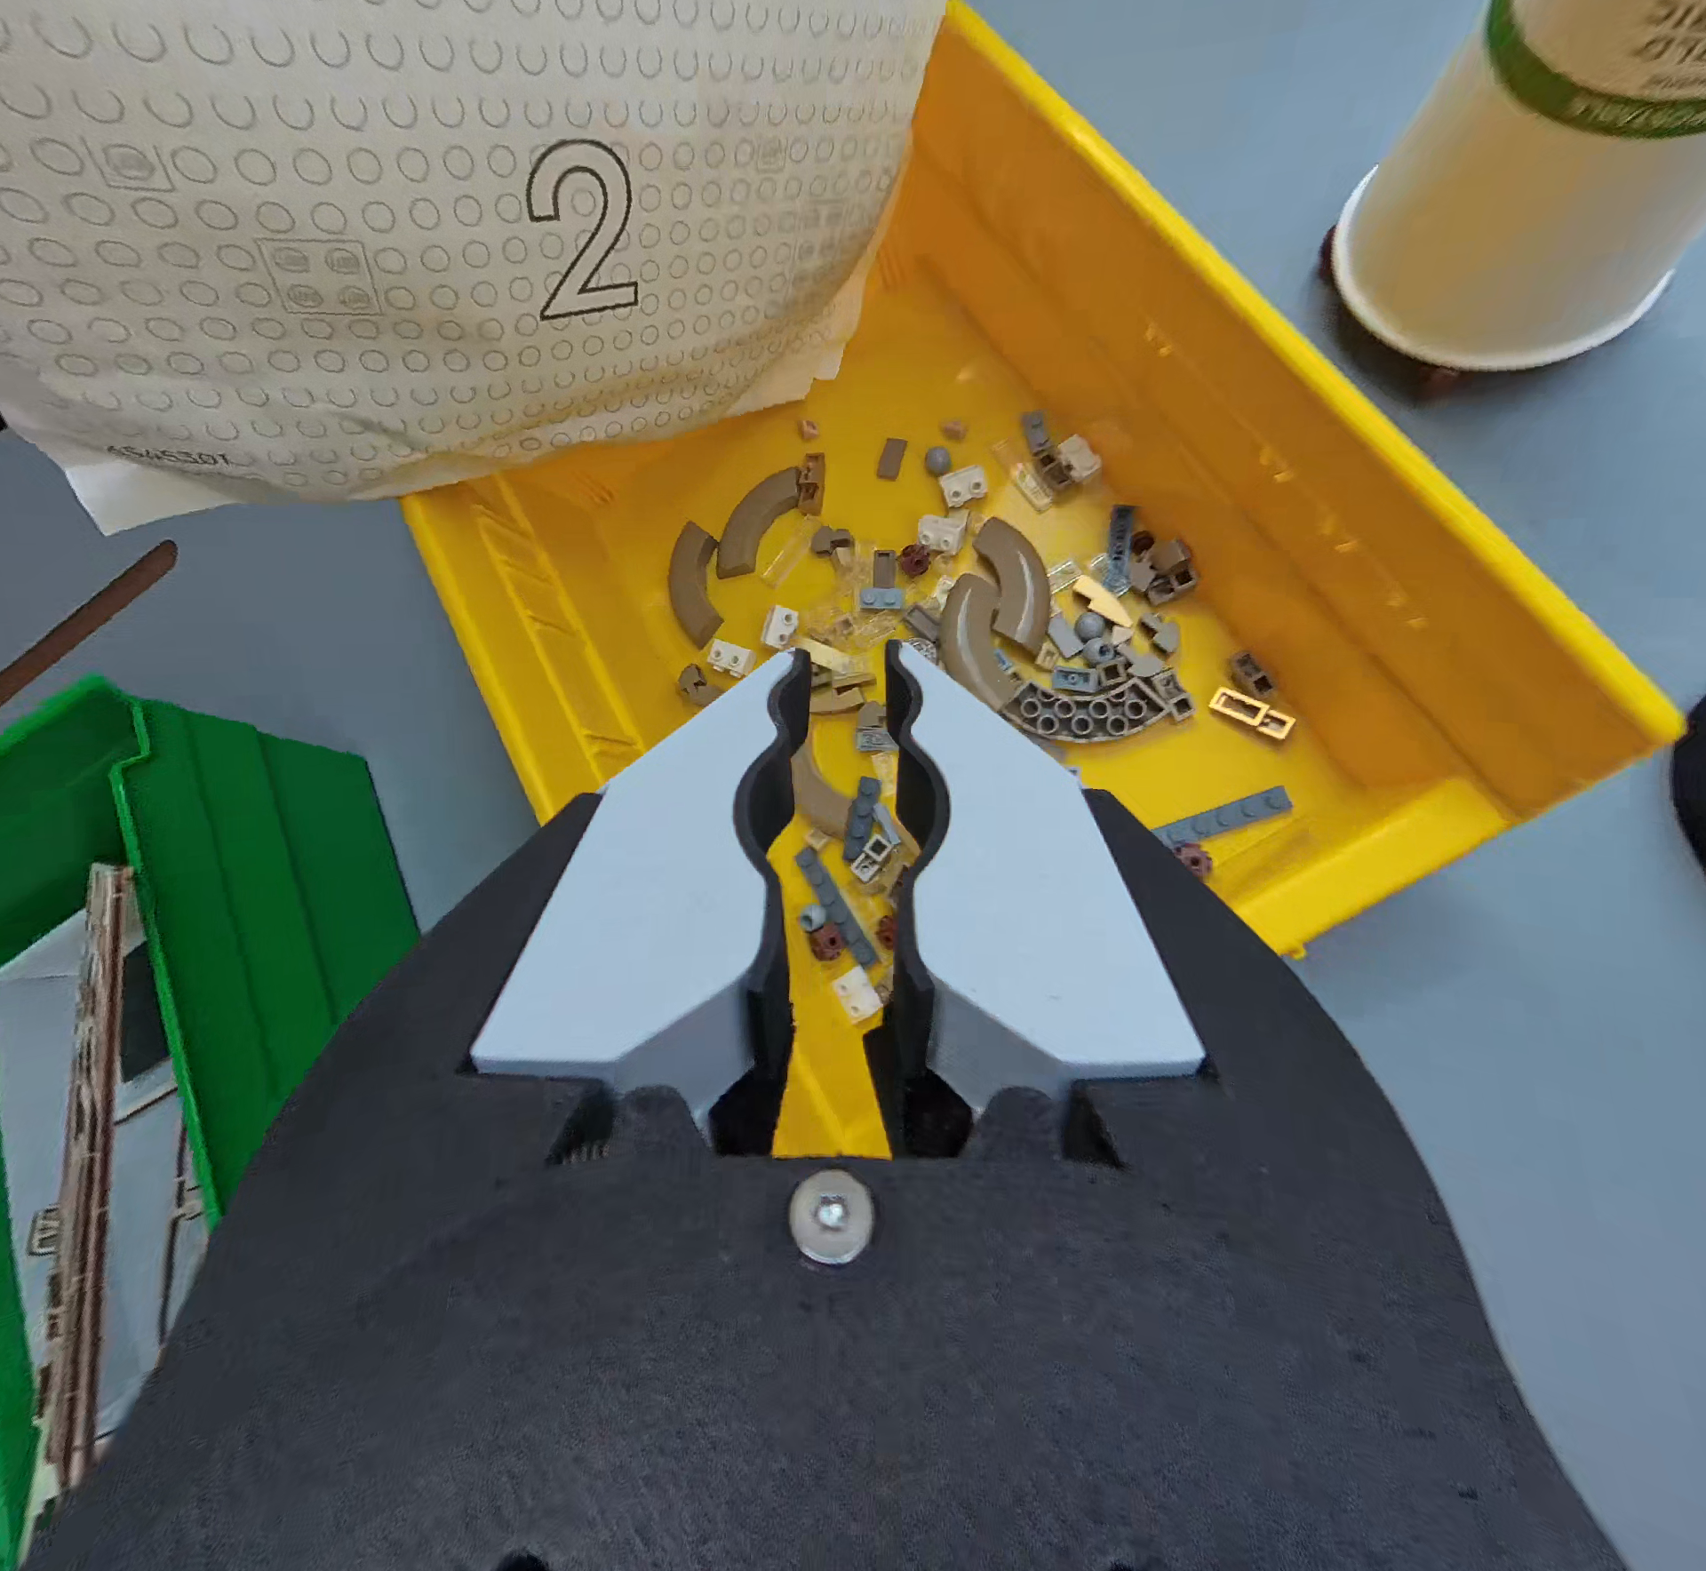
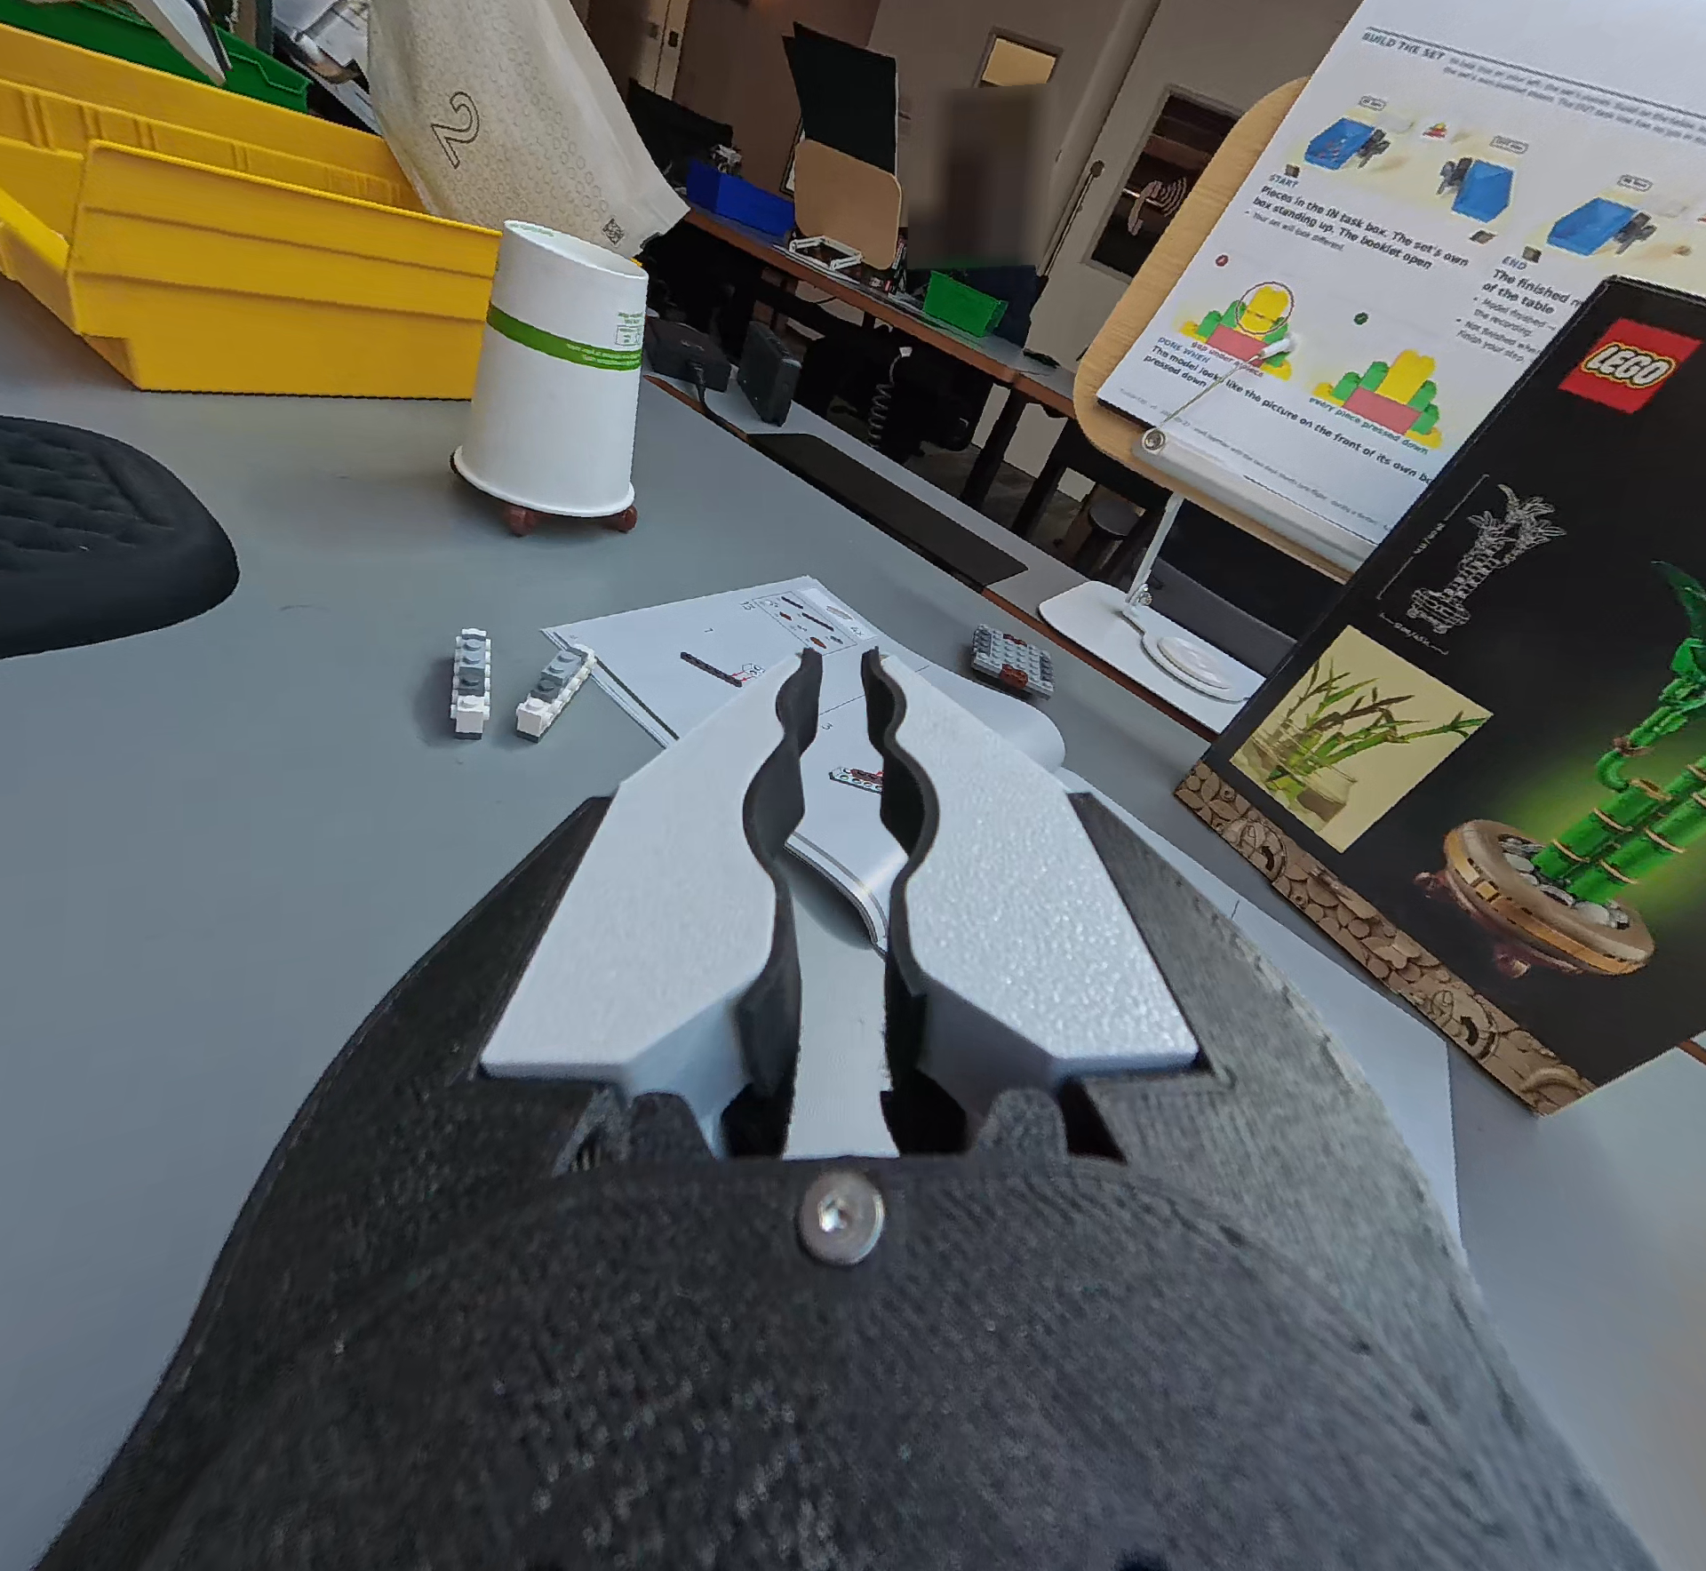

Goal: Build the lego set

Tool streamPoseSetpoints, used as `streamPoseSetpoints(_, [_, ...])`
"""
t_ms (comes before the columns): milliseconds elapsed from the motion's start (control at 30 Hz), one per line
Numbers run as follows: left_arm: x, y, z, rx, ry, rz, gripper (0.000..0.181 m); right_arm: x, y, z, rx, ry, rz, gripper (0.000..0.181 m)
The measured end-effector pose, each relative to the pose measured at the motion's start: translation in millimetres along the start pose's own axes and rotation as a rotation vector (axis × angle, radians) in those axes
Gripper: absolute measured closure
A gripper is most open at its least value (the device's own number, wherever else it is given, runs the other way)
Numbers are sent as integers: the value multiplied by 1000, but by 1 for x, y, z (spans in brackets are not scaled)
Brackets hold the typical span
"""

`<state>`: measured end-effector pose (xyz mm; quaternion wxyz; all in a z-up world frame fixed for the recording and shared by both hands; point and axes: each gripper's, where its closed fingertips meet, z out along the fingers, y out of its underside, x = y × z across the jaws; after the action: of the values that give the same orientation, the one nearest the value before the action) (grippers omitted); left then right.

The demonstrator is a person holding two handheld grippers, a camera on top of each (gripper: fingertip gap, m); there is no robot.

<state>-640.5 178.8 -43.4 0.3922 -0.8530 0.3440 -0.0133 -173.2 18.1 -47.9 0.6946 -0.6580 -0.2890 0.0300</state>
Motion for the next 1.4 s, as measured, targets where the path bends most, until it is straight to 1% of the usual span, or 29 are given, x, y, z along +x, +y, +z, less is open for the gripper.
streamPoseSetpoints(33, [-5, 3, 7, -39, 1, 32, 169, -1, 1, 0, -4, -1, -12, 173])
streamPoseSetpoints(167, [-2, 15, 23, -173, 68, 147, 169, -6, 4, 3, -19, -8, -62, 172])
streamPoseSetpoints(333, [7, 51, 25, -437, 120, 300, 163, -11, 9, 7, -40, -25, -83, 172])
streamPoseSetpoints(400, [6, 60, 25, -510, 110, 356, 163, -11, 10, 7, -41, -27, -86, 172])
streamPoseSetpoints(500, [-9, 60, 32, -545, 33, 470, 162, -12, 10, 7, -42, -31, -87, 173])
streamPoseSetpoints(600, [-18, 52, 50, -523, 13, 562, 159, -13, 12, 8, -51, -36, -89, 173])
streamPoseSetpoints(667, [-26, 51, 64, -518, 1, 705, 160, -13, 12, 8, -49, -35, -97, 173])
streamPoseSetpoints(733, [-37, 56, 74, -554, -19, 864, 160, -15, 12, 8, -49, -38, -103, 173])
streamPoseSetpoints(833, [-41, 57, 87, -568, 3, 1004, 160, -16, 13, 9, -55, -45, -105, 173])
streamPoseSetpoints(867, [-43, 57, 90, -577, 14, 1017, 159, -16, 14, 9, -56, -47, -103, 173])
streamPoseSetpoints(933, [-46, 61, 93, -628, 60, 965, 156, -15, 14, 10, -58, -48, -97, 173])
streamPoseSetpoints(1033, [-42, 61, 100, -639, 122, 860, 156, -15, 14, 10, -56, -46, -93, 173])
streamPoseSetpoints(1167, [-47, 63, 107, -655, 144, 803, 157, -16, 16, 11, -68, -49, -104, 172])
streamPoseSetpoints(1300, [-48, 68, 112, -656, 167, 810, 158, -20, 18, 12, -85, -57, -140, 173])
streamPoseSetpoints(1400, [-52, 73, 114, -684, 157, 844, 157, -22, 20, 14, -97, -60, -153, 173])
